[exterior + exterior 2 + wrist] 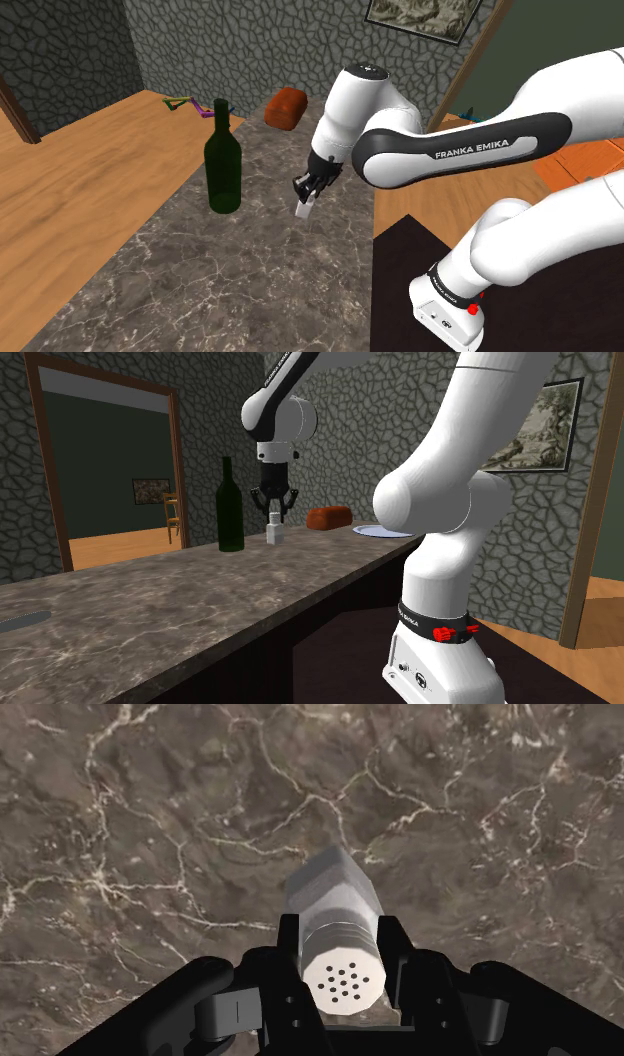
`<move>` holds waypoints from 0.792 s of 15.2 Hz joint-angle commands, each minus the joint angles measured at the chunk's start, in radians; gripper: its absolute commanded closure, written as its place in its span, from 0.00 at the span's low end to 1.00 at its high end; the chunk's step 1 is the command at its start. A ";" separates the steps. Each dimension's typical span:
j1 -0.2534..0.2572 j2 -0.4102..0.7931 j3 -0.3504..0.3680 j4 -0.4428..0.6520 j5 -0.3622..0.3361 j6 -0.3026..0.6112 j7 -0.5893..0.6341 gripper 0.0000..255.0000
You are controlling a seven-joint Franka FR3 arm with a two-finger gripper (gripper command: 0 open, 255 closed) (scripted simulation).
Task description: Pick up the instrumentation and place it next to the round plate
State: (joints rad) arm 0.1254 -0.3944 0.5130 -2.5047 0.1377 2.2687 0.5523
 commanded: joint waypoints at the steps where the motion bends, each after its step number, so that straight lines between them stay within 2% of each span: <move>1: 0.002 -0.013 -0.006 0.021 0.002 -0.034 -0.003 1.00; 12: 0.005 -0.067 -0.039 0.129 0.006 -0.194 -0.021 1.00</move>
State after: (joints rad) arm 0.1312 -0.4588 0.4769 -2.3869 0.1438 2.0889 0.5323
